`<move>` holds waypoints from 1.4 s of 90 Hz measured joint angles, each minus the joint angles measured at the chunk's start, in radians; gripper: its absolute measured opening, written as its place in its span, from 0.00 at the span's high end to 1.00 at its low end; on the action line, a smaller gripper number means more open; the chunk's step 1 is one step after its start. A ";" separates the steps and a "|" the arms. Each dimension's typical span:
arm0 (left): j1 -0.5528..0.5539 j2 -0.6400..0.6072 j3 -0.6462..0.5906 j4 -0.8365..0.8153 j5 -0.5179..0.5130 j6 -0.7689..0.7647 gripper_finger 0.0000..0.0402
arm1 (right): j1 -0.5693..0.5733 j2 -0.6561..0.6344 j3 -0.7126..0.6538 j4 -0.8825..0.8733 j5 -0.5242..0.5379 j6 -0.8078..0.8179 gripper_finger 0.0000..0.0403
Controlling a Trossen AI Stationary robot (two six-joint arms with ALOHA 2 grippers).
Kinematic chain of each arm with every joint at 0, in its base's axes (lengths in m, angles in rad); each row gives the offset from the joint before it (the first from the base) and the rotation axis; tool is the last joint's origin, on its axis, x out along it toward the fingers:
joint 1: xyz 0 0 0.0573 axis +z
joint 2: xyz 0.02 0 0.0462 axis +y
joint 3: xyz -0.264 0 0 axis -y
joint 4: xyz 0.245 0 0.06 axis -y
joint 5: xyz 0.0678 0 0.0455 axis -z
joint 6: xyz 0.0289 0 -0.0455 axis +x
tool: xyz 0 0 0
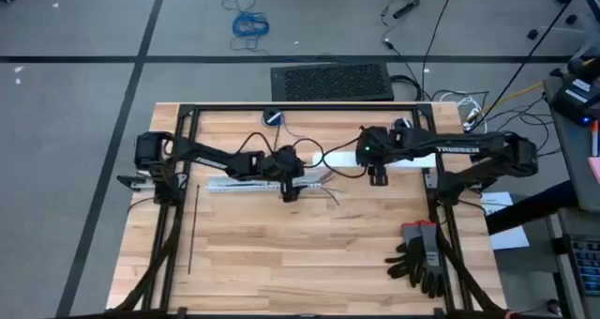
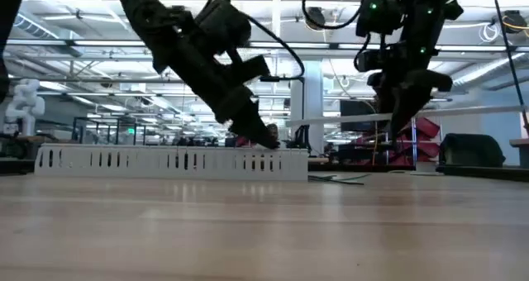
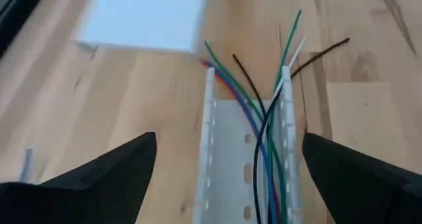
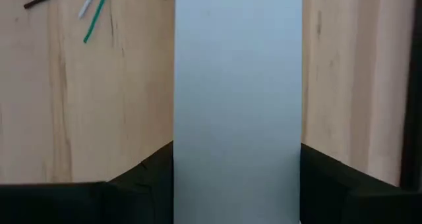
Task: Ziptie cables
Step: Close the cable duct
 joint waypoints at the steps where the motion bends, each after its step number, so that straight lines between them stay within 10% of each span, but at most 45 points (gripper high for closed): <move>1: 0.000 0.002 0.002 0.001 0.001 0.000 0.06 | -0.001 -0.002 0.000 -0.002 0.000 0.000 0.47; 126: 0.000 0.130 0.097 -0.046 0.003 -0.002 0.36 | 0.044 0.099 -0.134 0.200 -0.090 -0.004 0.47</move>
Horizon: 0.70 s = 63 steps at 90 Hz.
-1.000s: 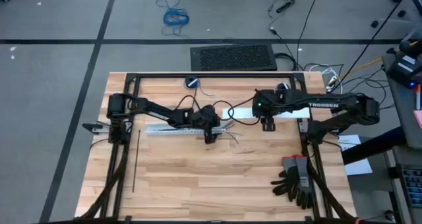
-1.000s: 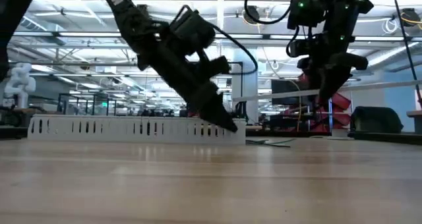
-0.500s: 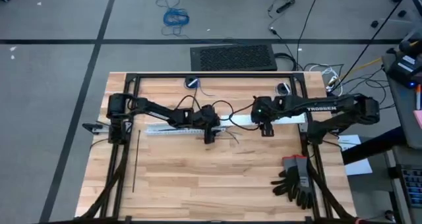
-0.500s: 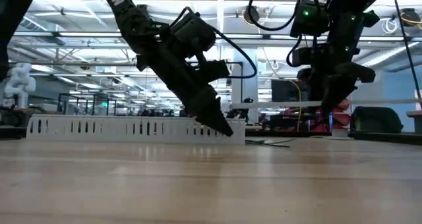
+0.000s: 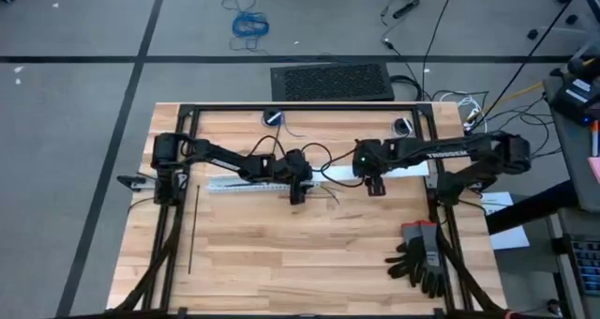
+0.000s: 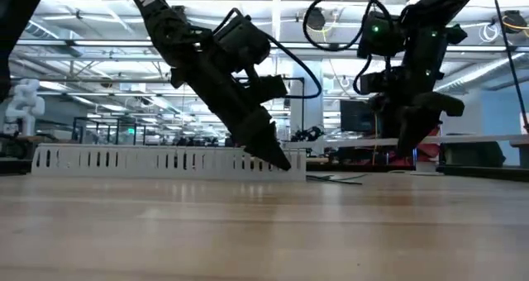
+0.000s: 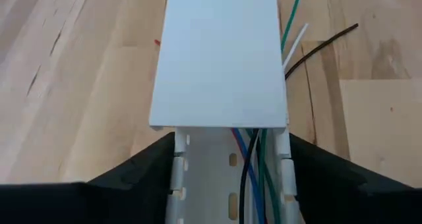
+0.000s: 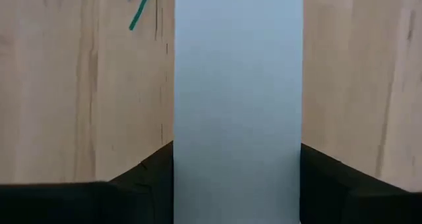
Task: Ziptie cables
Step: Close the cable duct
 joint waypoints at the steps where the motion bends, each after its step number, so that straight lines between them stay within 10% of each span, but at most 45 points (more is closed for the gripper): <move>1: 0.000 0.000 0.000 0.000 0.000 0.000 0.36 | 0.001 0.002 0.000 0.001 0.000 0.000 0.47; 63: 0.004 0.000 0.000 -0.003 -0.011 0.000 0.37 | 0.012 0.086 0.000 0.035 -0.014 -0.001 0.47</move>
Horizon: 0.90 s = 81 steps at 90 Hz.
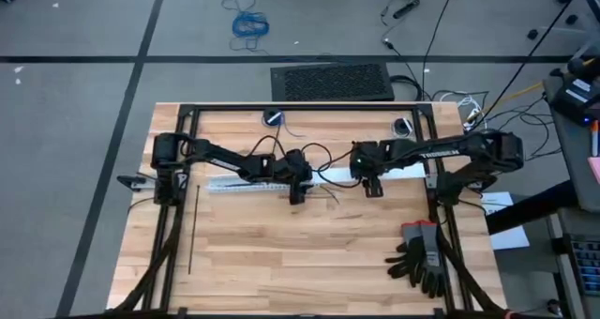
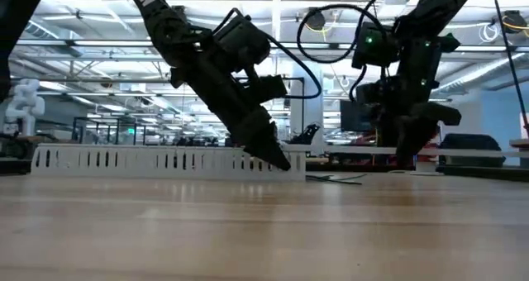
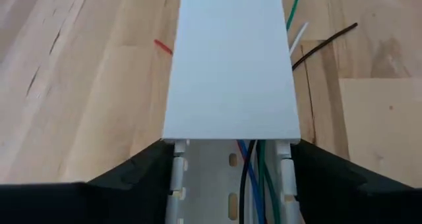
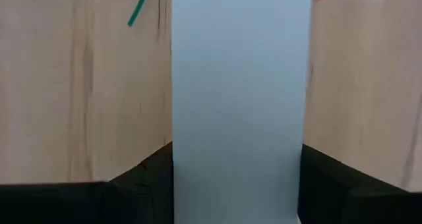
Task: Ziptie cables
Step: Close the cable duct
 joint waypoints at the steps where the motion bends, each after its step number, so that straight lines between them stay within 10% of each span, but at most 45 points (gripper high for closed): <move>1: 0.000 0.000 0.000 0.000 -0.001 0.000 0.37 | 0.001 0.004 0.000 0.001 0.001 0.001 0.47; 81: 0.014 0.000 -0.002 -0.052 -0.019 -0.023 0.44 | -0.029 0.038 0.129 -0.128 0.129 -0.079 0.47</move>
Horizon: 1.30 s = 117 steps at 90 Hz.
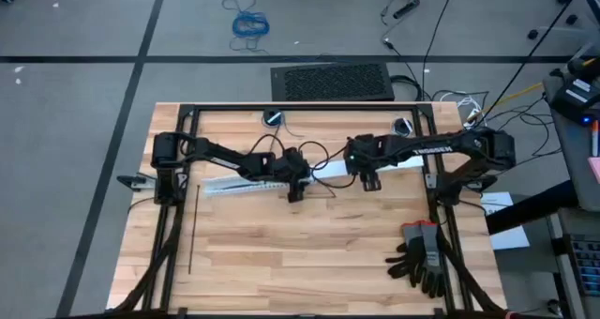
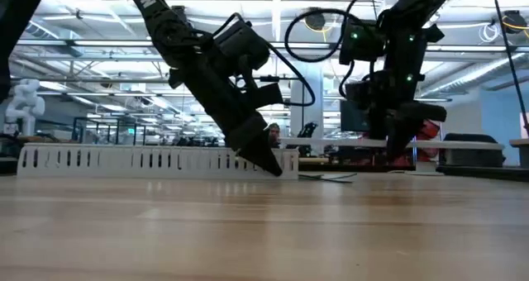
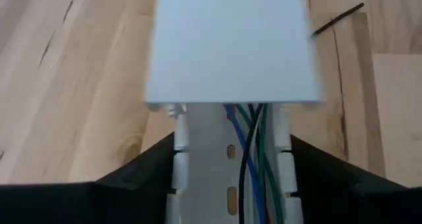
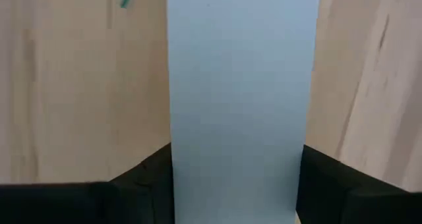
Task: Ziptie cables
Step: Close the cable duct
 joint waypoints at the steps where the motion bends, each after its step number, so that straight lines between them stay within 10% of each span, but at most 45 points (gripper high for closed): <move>1: 0.000 0.000 0.000 0.000 0.000 0.000 0.44 | -0.004 0.000 0.000 -0.002 0.000 -0.001 0.47; 102: 0.000 0.000 0.000 0.001 0.004 -0.001 0.46 | -0.004 0.076 0.001 0.033 -0.057 -0.008 0.47; 117: 0.000 0.000 0.000 0.001 0.004 -0.001 0.45 | -0.004 0.077 0.001 0.034 -0.055 -0.007 0.34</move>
